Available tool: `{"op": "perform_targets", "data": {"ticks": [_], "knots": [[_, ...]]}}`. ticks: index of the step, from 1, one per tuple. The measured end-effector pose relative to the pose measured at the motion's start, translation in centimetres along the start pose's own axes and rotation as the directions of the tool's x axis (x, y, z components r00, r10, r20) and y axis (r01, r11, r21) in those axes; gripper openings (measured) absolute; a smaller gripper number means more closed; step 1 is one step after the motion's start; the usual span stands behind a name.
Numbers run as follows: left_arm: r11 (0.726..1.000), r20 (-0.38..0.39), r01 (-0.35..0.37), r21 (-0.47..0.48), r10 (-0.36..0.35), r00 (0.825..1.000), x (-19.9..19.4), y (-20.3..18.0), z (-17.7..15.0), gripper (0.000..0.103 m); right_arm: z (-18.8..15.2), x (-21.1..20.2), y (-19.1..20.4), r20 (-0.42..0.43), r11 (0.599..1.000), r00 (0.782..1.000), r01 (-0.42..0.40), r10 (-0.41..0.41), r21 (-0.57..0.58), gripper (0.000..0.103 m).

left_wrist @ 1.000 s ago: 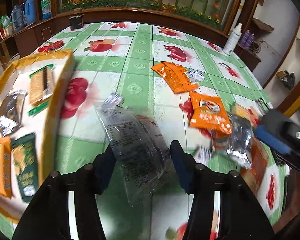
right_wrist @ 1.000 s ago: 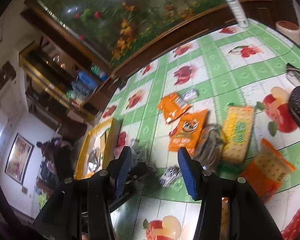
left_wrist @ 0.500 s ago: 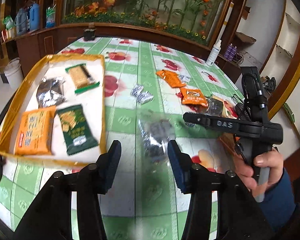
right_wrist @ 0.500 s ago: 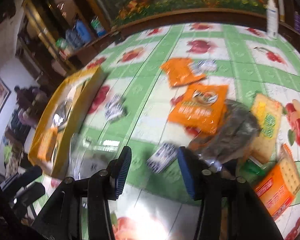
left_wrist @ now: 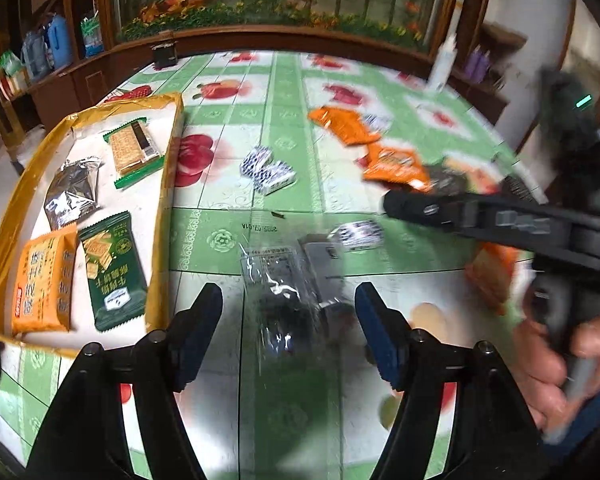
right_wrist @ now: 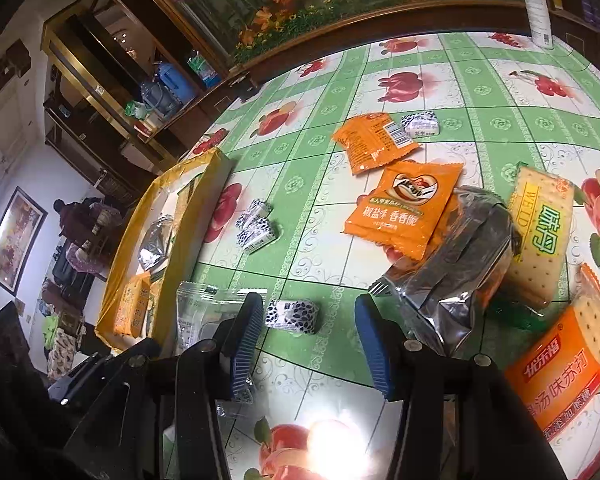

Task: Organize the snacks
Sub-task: 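Grasp the small clear plastic bag with the left gripper, then drop the clear bag into the tray while the right grasps a candy pack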

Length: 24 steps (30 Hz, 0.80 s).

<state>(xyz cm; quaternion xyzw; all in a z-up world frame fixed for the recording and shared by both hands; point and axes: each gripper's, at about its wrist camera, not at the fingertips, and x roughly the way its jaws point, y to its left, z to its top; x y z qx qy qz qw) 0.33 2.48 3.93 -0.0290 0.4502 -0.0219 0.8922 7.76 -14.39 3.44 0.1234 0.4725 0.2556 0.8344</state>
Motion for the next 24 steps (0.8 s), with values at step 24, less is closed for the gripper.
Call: {"op": "perform_targets", "data": {"ticks": [24], "knots": [[0.991,0.157,0.089,-0.101,-0.072,0.985,-4.4,4.6,-1.8,0.048,-1.7,3.1,4.2,-0.012,0.972,0.991,0.126,-0.131,-0.199,0.045]]}}
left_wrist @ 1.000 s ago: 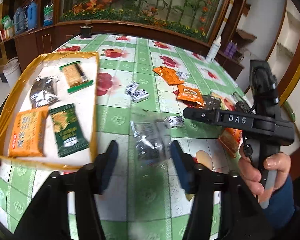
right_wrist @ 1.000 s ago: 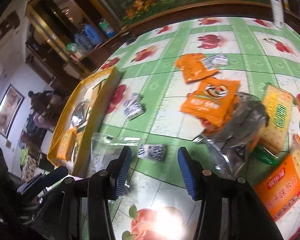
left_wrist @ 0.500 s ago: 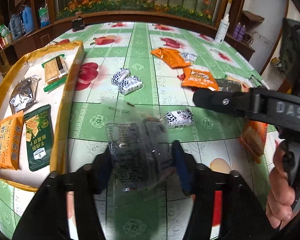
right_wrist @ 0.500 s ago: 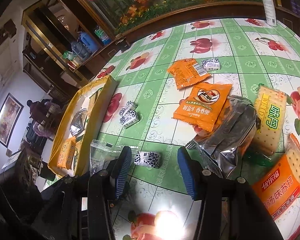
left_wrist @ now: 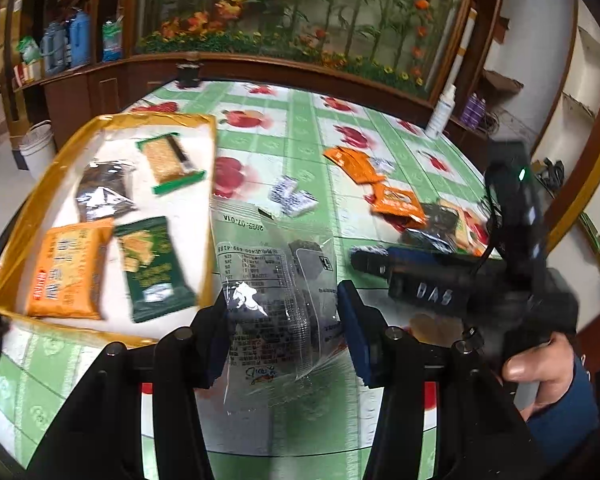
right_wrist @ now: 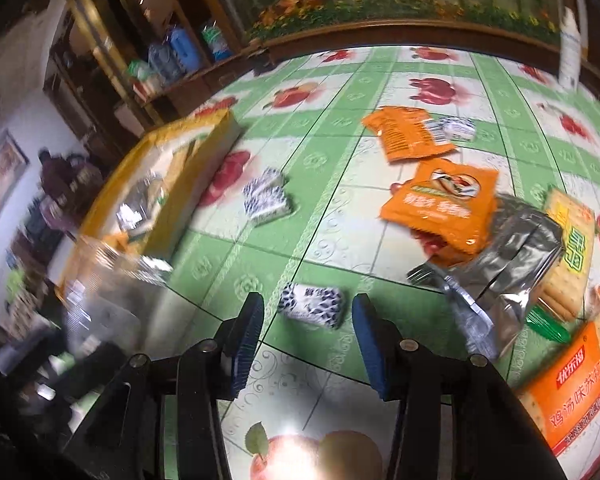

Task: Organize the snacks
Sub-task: 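Drop the clear bag into the tray while the right grasps a candy pack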

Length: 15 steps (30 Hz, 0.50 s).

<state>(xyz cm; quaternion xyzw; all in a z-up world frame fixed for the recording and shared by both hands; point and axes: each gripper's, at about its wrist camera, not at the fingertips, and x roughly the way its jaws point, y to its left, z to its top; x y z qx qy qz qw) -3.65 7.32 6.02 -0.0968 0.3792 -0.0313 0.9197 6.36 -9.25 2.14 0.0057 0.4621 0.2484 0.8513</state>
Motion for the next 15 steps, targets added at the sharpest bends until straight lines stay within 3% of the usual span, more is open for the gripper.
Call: {"op": "perform_targets", "data": {"ticks": [4,15], "knots": [[0.999,0.017,-0.011,-0.042,0.011,1.0,-0.6,1.7,0.1,0.048,-0.4,0.5,1.1,0.017,0.994,0.997,0.075,-0.074,-0.076,0.036],[0.992,0.068,-0.048,-0.116,0.056,0.996,-2.2,5.5,0.5,0.048,-0.1,-1.3,0.8,0.068,1.0,0.998,0.0,0.002,-0.02,0.034]]}}
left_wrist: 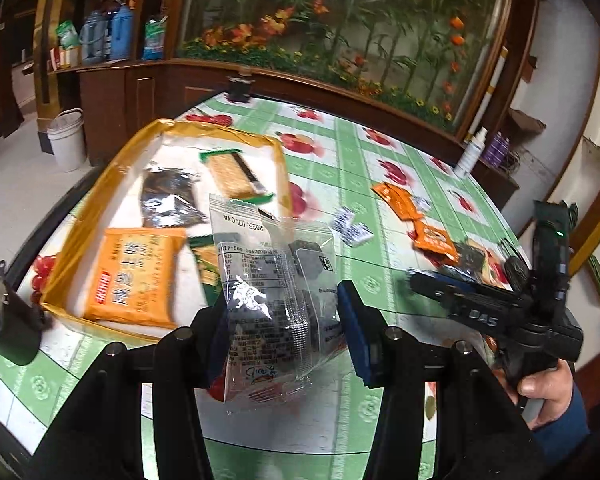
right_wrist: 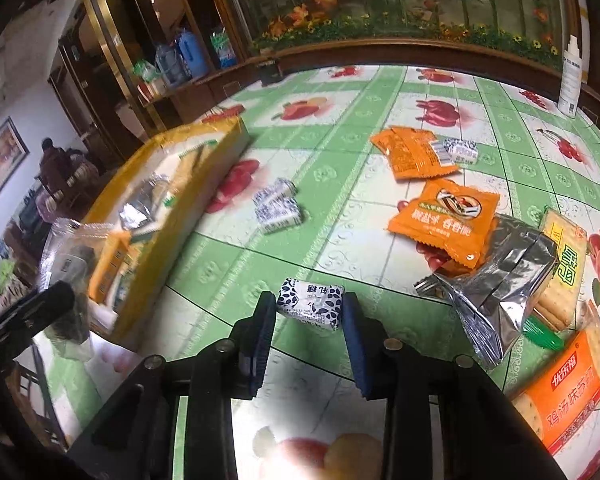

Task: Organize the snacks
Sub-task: 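Drop the clear bag into the tray while the right grasps a candy pack, then carry the candy pack into the yellow tray and open the right gripper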

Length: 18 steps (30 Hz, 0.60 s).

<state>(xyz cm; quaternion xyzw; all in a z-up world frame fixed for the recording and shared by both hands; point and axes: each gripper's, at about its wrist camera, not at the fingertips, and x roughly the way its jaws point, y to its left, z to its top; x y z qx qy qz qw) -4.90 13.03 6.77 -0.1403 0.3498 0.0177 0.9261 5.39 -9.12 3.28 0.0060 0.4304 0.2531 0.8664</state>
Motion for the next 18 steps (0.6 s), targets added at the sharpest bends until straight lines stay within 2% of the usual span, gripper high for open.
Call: {"op": "perform_targets", "data": {"ticks": [4,10,18], "knots": [[0.999,0.023,-0.042,-0.025,0.043,0.999,-0.2,1.7,0.4,0.048,0.4,-1.0,1.0,0.034,0.999,0.998,-0.046,0.045,0.018,0.034],[0.996,0.06,-0.066,-0.061,0.07,0.996,-0.6,3.7,1.0,0.048,0.8,-1.6,4.6,0.072,0.993,0.99,-0.116,0.117,-0.014,0.034],[0.994,0.049,-0.078,-0.075,0.081,0.995,0.1,5.0,0.8,0.048,1.1,-0.3,10.0,0.045,0.978,0.979,-0.197,0.2,-0.071,0.034]]}}
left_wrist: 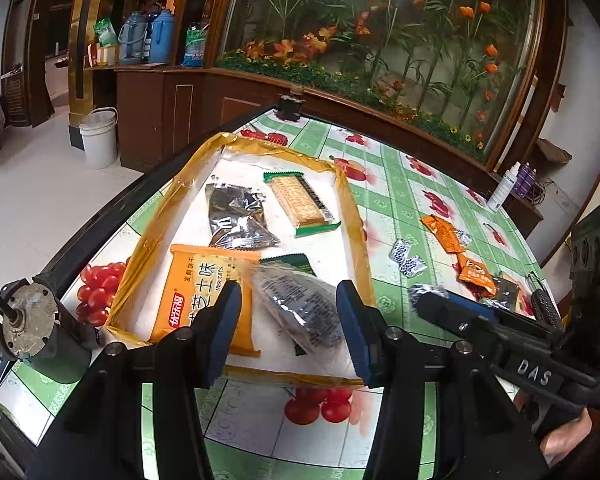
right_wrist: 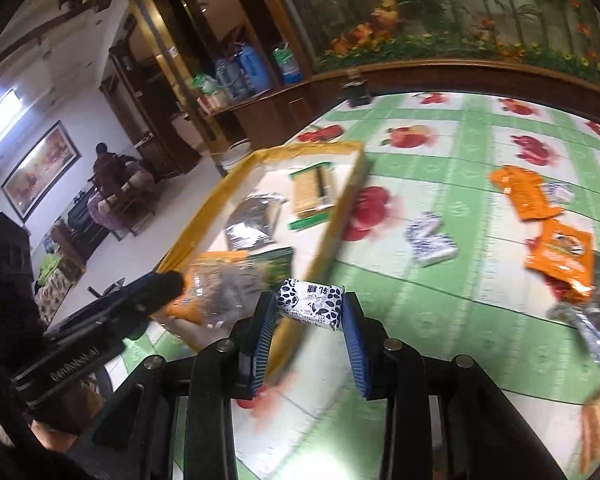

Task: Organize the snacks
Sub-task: 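Carry the candy pack into the yellow tray and open the right gripper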

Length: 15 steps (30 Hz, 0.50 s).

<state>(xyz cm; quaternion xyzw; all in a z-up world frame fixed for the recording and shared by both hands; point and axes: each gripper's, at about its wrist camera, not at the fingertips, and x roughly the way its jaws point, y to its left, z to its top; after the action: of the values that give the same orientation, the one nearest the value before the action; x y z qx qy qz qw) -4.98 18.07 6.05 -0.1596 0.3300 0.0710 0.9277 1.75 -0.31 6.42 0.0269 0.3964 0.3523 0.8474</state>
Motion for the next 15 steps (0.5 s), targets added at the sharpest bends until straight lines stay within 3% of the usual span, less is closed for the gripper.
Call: {"op": "perform_targets", "data": {"ticks": [10,15], "knots": [[0.999,0.01,-0.032,-0.041,0.032,0.999,-0.2,2.4,0.0,0.048,-1.1,3.5,4.9,-0.069,0.991,0.998,-0.021,0.012,-0.132,0.034],[0.998,0.02,-0.038,-0.058,0.039,0.999,-0.4,3.3,-0.1,0.048,-0.6,5.5,5.3,-0.087,0.992,0.996,-0.005,-0.007,-0.128,0.032]]}}
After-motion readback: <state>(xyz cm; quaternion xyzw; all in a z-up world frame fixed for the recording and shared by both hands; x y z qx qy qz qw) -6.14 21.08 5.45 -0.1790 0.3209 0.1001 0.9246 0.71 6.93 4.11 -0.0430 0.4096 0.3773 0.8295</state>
